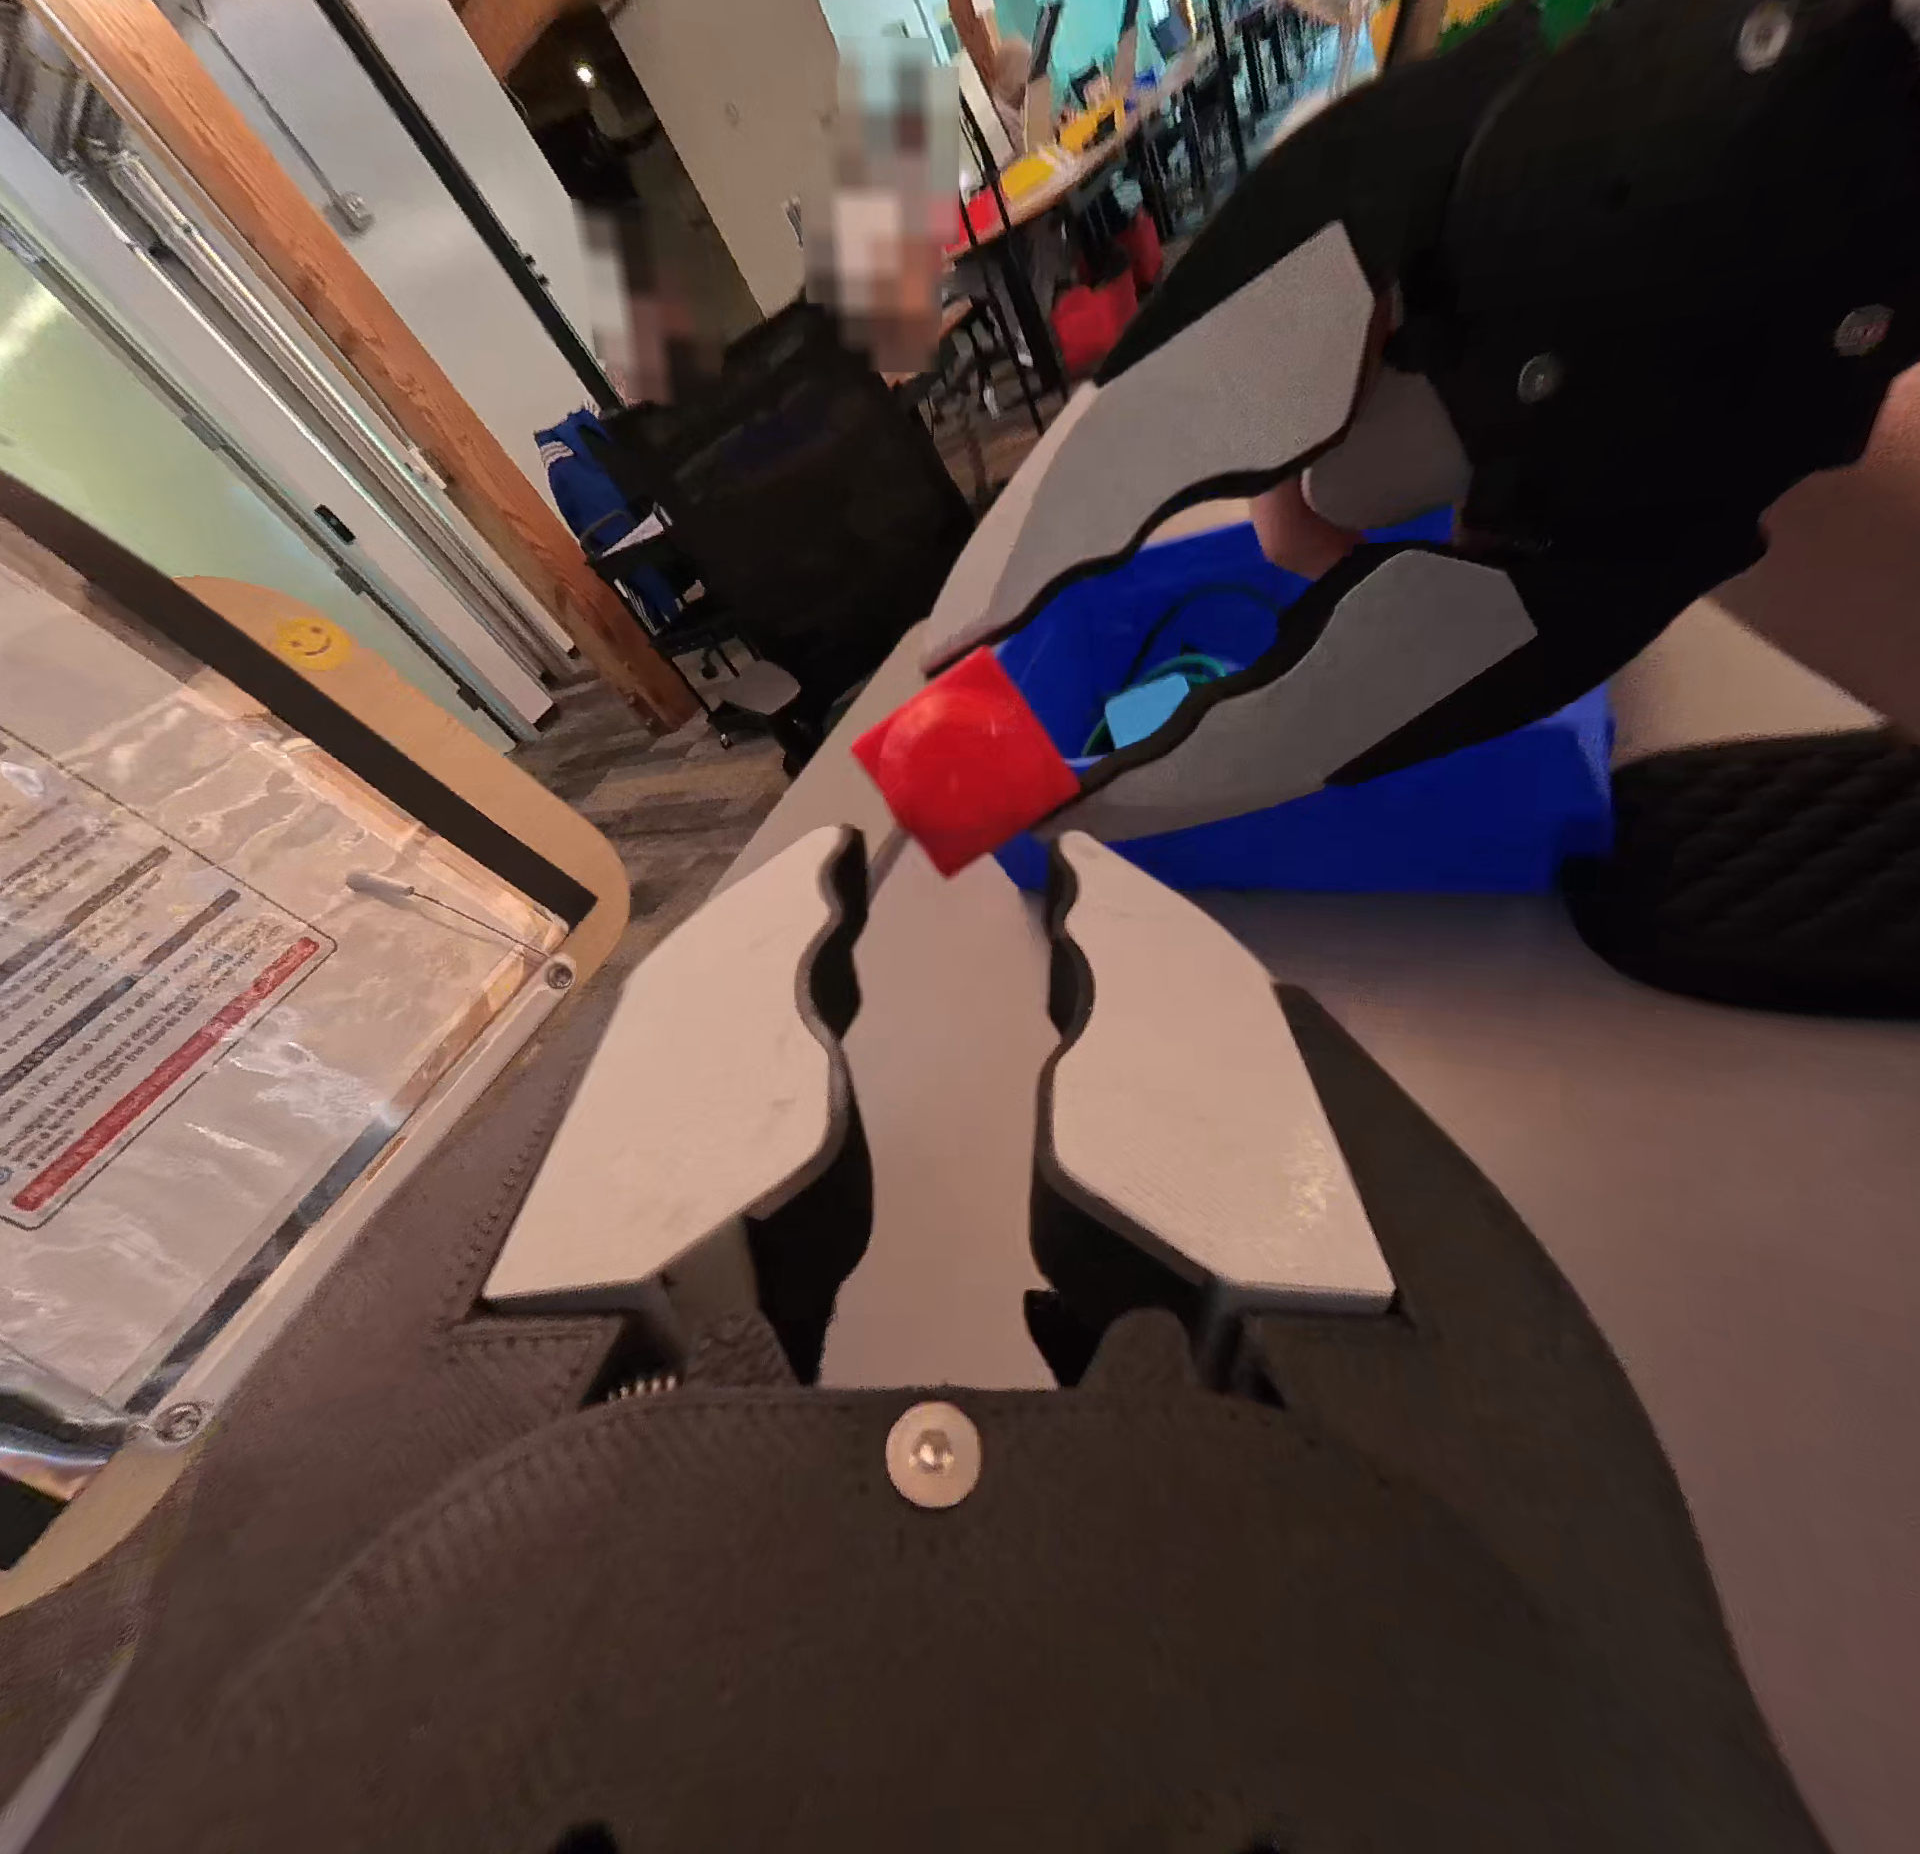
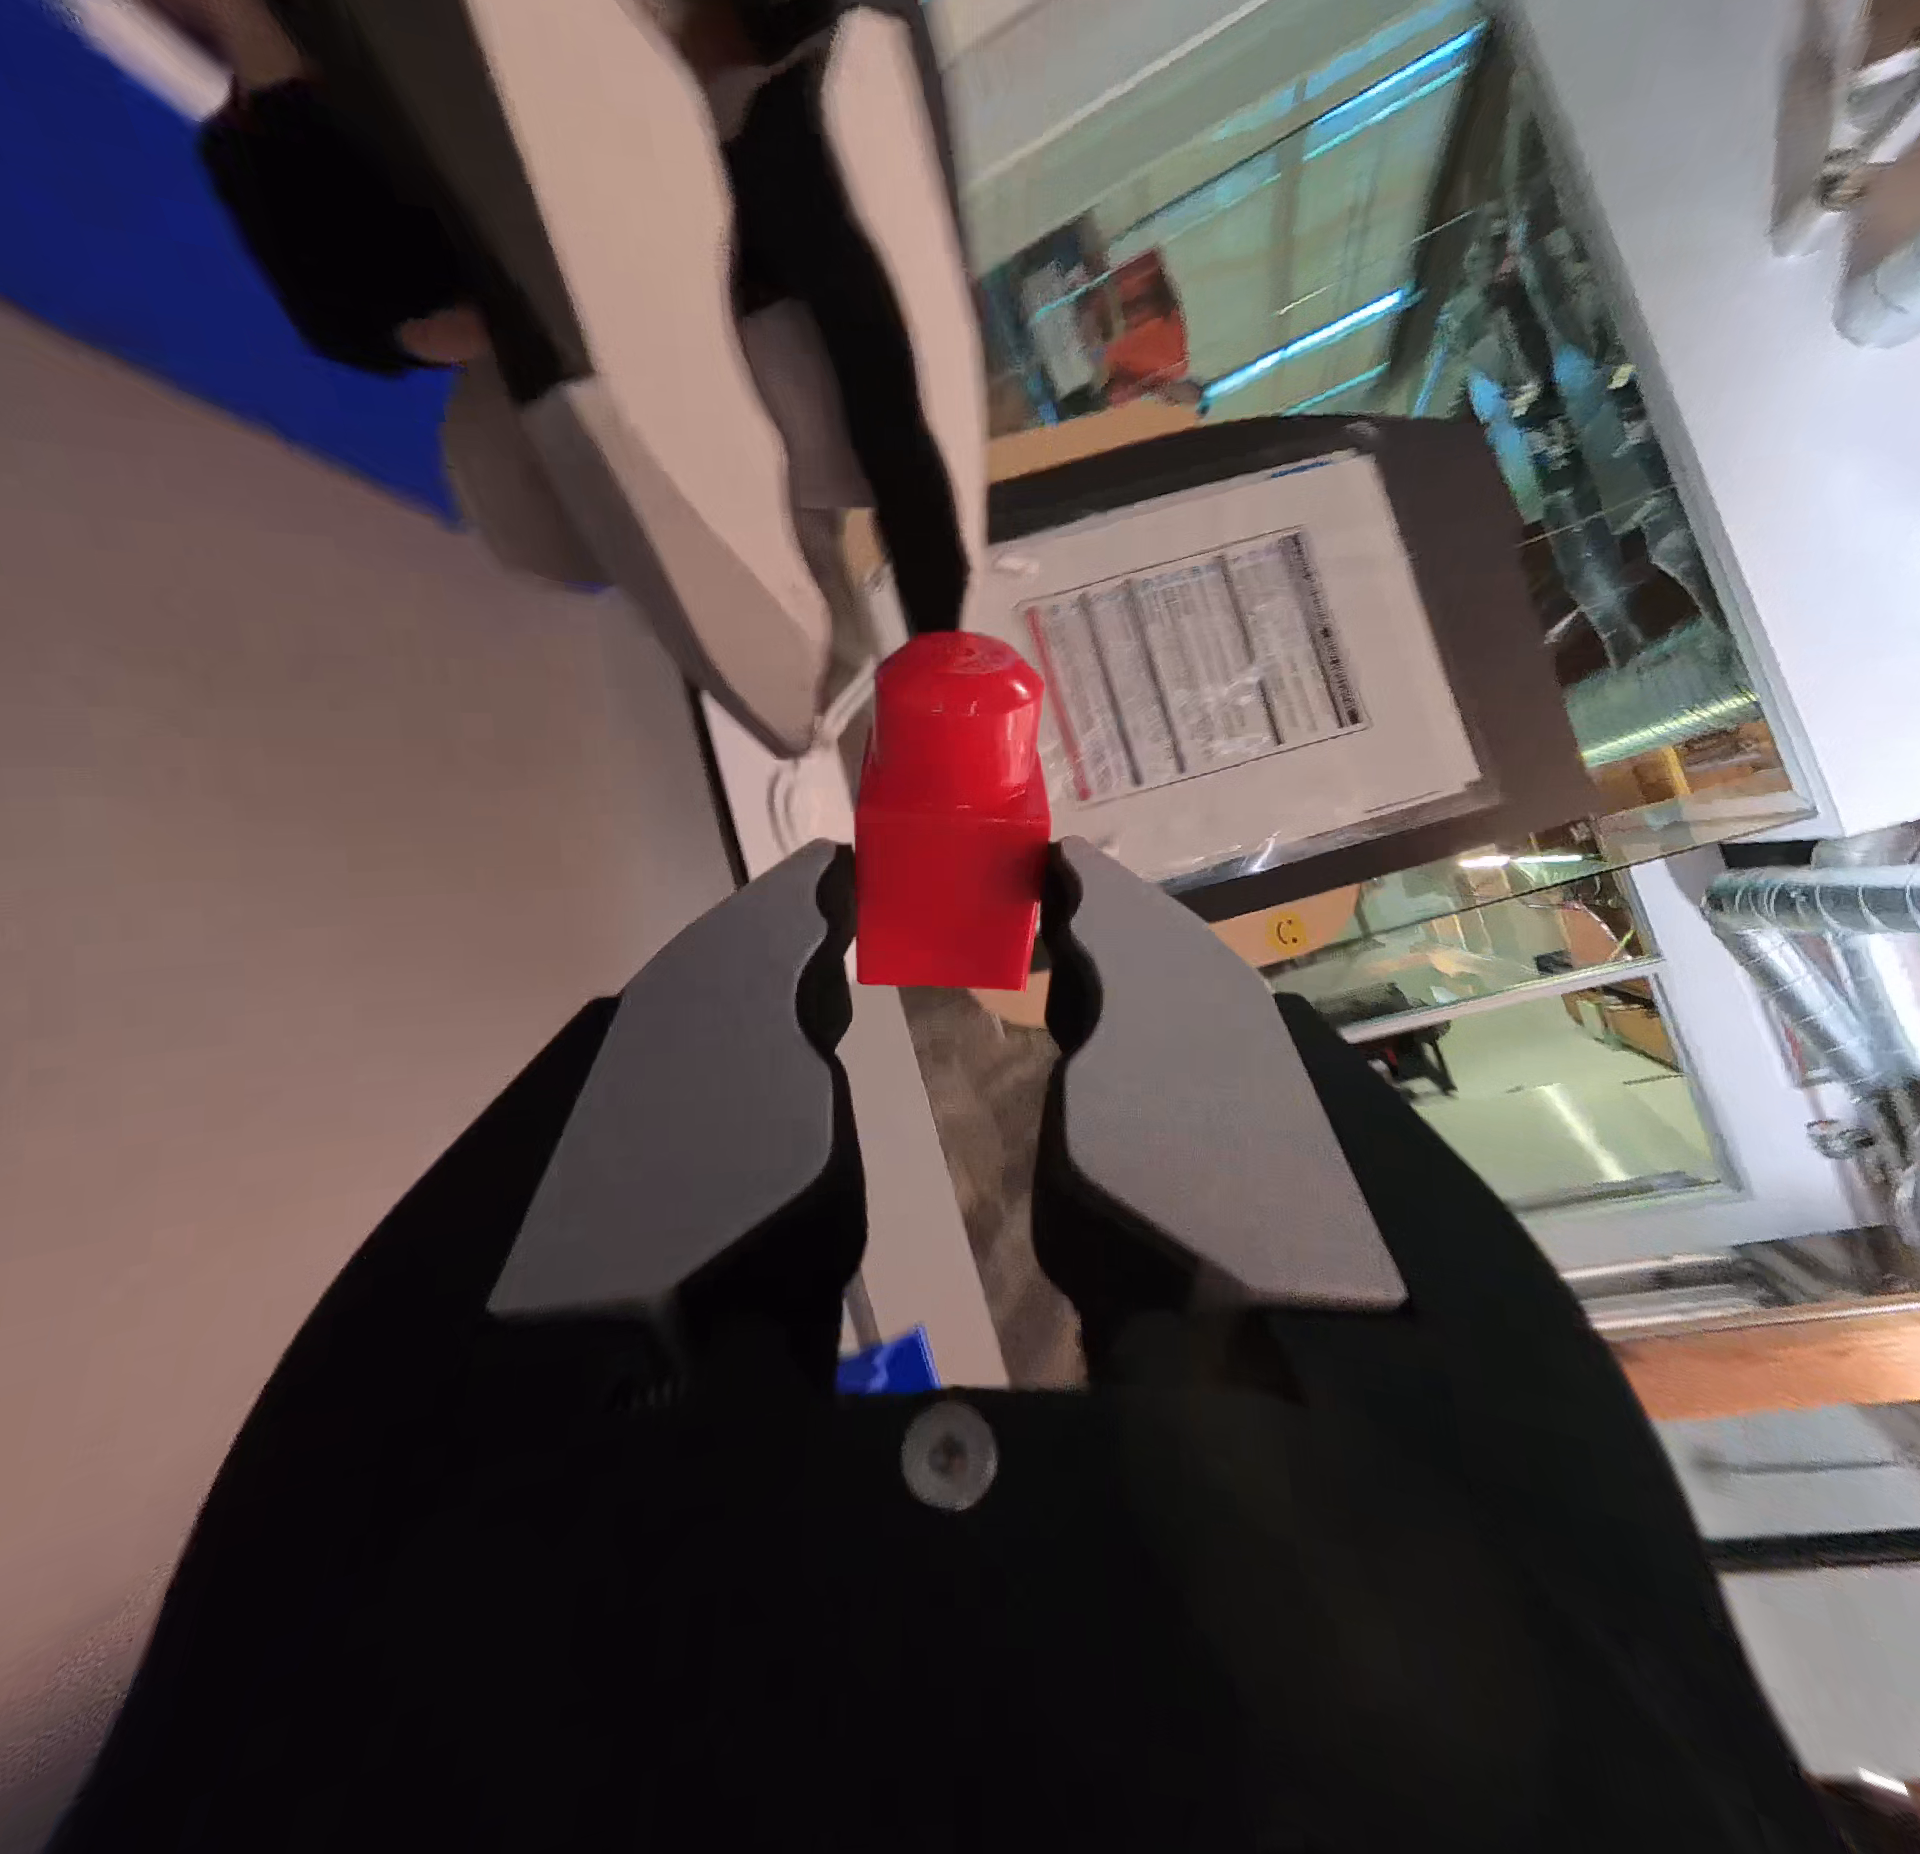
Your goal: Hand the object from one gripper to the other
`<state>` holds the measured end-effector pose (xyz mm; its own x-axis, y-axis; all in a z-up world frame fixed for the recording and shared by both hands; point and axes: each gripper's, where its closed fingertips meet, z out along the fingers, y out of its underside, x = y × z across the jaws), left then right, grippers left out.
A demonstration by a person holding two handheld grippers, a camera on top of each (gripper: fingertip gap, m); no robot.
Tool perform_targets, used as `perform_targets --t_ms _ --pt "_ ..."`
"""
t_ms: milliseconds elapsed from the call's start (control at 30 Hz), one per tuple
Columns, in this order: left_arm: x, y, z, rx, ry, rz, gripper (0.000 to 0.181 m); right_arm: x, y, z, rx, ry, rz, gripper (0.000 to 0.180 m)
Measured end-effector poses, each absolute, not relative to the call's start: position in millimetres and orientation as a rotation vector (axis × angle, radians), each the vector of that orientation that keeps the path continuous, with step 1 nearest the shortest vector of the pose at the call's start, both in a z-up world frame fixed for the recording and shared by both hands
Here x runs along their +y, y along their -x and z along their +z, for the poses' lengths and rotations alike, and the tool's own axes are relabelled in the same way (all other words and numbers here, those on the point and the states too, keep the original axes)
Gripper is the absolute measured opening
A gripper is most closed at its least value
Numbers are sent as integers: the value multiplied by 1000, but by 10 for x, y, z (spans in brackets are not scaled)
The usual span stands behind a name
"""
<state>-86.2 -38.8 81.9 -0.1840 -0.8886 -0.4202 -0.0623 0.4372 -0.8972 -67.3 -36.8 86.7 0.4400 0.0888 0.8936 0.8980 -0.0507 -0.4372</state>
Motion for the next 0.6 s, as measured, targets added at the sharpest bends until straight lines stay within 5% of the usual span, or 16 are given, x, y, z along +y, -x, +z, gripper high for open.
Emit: perform_targets --t_ms 33,267,467,600 --pt "-384 883 878 1558 871 -988 40 -395 663 979 -851 1431 -759 35" --pt "-584 972 1261 1320 867 -1663 66 -836 701 1737 -228 826 710 35" --pt "-360 1025 1356 1182 548 -720 75 -624 571 1556 171 634 1304 35" --pt "-491 1048 1382 1158 462 -557 68 -521 791 1433 254 588 1520 35"
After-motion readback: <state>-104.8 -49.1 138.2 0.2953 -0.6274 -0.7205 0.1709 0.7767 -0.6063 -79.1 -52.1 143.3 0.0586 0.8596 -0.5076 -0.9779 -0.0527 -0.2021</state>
